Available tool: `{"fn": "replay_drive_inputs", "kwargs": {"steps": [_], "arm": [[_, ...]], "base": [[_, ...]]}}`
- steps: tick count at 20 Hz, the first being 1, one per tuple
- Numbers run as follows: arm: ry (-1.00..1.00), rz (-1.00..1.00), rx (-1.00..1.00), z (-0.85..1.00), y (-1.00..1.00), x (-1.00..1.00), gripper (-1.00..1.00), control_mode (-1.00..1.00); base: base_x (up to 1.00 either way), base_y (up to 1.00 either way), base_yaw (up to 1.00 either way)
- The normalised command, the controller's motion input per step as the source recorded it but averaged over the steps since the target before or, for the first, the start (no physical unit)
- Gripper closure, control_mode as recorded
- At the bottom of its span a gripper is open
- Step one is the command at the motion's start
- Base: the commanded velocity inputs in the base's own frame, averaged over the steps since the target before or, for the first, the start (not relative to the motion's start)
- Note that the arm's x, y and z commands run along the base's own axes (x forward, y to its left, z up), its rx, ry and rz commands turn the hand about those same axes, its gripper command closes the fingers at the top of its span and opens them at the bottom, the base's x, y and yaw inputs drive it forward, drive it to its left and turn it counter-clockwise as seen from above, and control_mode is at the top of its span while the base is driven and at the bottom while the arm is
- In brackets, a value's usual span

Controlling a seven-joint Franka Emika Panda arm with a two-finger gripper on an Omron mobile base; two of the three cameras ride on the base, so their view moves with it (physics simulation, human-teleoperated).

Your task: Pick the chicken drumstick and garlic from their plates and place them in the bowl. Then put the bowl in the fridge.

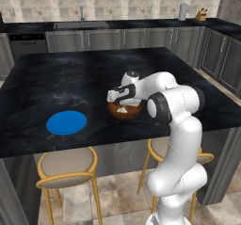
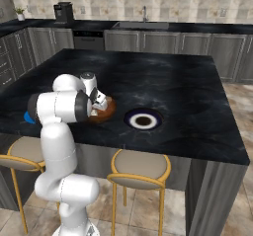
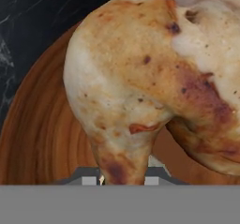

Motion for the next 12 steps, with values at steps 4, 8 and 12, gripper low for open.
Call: {"fn": "replay_drive_inputs", "kwargs": {"steps": [4,8,12], "arm": [[0.0,0.0,0.04,0.0,0.09,0.0,1.0,-1.0],[0.0,0.0,0.03,0.01,0.18,0.0,-1.0,-1.0],[0.0,0.0,0.01,0.0,0.13,0.0,-1.0,-1.0]], "base": [[0.0,0.0,0.0],[0.0,0.0,0.0],[0.0,0.0,0.0]]}}
